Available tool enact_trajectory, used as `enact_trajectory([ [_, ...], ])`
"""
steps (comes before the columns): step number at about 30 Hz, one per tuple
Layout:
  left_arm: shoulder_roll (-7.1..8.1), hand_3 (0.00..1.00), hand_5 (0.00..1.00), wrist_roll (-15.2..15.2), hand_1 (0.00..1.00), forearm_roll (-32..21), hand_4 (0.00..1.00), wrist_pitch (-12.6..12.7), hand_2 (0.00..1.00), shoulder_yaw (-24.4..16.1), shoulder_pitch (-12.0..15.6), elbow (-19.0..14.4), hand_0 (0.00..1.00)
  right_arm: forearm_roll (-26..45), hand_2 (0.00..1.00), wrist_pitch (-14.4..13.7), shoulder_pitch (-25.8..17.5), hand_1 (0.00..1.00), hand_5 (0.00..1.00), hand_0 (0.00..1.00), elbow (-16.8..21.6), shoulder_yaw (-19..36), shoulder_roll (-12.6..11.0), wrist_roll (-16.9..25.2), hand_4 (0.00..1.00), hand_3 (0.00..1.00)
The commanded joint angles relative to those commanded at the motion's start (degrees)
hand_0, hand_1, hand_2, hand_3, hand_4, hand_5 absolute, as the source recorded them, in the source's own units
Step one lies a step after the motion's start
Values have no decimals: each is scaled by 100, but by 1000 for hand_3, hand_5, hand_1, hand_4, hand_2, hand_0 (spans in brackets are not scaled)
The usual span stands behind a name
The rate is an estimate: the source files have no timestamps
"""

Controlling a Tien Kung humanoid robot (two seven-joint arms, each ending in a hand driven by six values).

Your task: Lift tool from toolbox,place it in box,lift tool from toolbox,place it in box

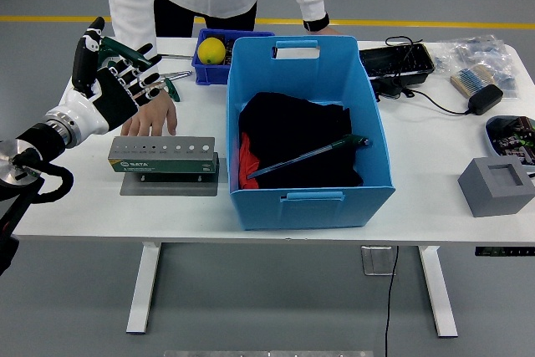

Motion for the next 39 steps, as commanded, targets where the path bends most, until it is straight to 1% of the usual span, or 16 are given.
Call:
enact_trajectory([
  [5,-83,632,998,-19,371,-32,916,-42,568,404,-528,112,229,-25,722,12,23,666,673,681,-1,24,-8,-8,796,568],
  [10,-274,627,998,-151,373,133,913,-242,573,1075,-1205,495,228,-139,721,38,55,666,675,681,-1,88,-19,-35,796,568],
  [11,-329,627,998,-207,373,202,913,-319,573,1302,-1393,659,228,-177,721,47,65,666,675,681,-1,108,-25,-45,796,568],
  [13,-381,627,998,-252,373,254,913,-375,573,1606,-1600,850,228,-208,721,56,75,666,675,681,-1,126,-32,-53,796,568],
  [16,-556,630,998,-359,378,521,912,-449,577,2305,-1988,1282,228,-279,721,81,109,666,675,681,-4,167,-47,-71,796,568],
  [20,-831,630,998,-418,378,1018,912,-650,577,3075,-2293,1649,228,-353,721,109,144,666,675,681,-8,202,-64,-88,796,568],
  [21,-879,664,998,-434,383,1094,913,-690,581,3198,-2335,1701,237,-369,721,114,150,666,675,681,-9,209,-67,-92,797,568],
  [23,-1053,664,998,-518,383,1386,913,-802,581,3509,-2480,1893,237,-431,721,133,179,666,675,681,-13,232,-75,-103,797,568],
  [25,-1164,664,998,-583,383,1660,913,-853,581,3688,-2564,2020,237,-458,721,144,199,666,675,681,-15,236,-80,-106,797,568],
  [26,-1253,664,998,-619,383,1905,913,-891,581,3801,-2629,2122,237,-475,721,149,213,666,675,681,-17,238,-84,-109,797,568],
  [27,-1308,722,998,-641,413,2157,913,-919,613,3870,-2669,2187,269,-484,721,153,221,666,677,683,-18,238,-86,-110,798,568],
  [30,-1494,722,998,-698,413,2801,913,-922,613,4056,-2795,2438,269,-523,721,171,263,666,677,683,-23,231,-97,-113,798,568],
  [32,-1566,722,998,-723,413,3285,913,-911,613,4117,-2837,2556,269,-530,721,178,283,666,677,683,-26,221,-103,-111,798,568],
  [33,-1629,769,998,-727,469,3546,909,-908,653,4167,-2869,2677,318,-536,721,183,303,666,677,682,-29,214,-108,-110,798,568],
  [34,-1665,769,998,-722,469,3799,909,-898,653,4192,-2887,2757,318,-537,721,186,317,666,677,682,-31,207,-112,-108,798,568],
  [39,-1741,792,998,-607,488,4991,910,-926,674,4245,-2942,2934,322,-504,721,185,357,666,678,679,-40,163,-127,-92,798,568],
])
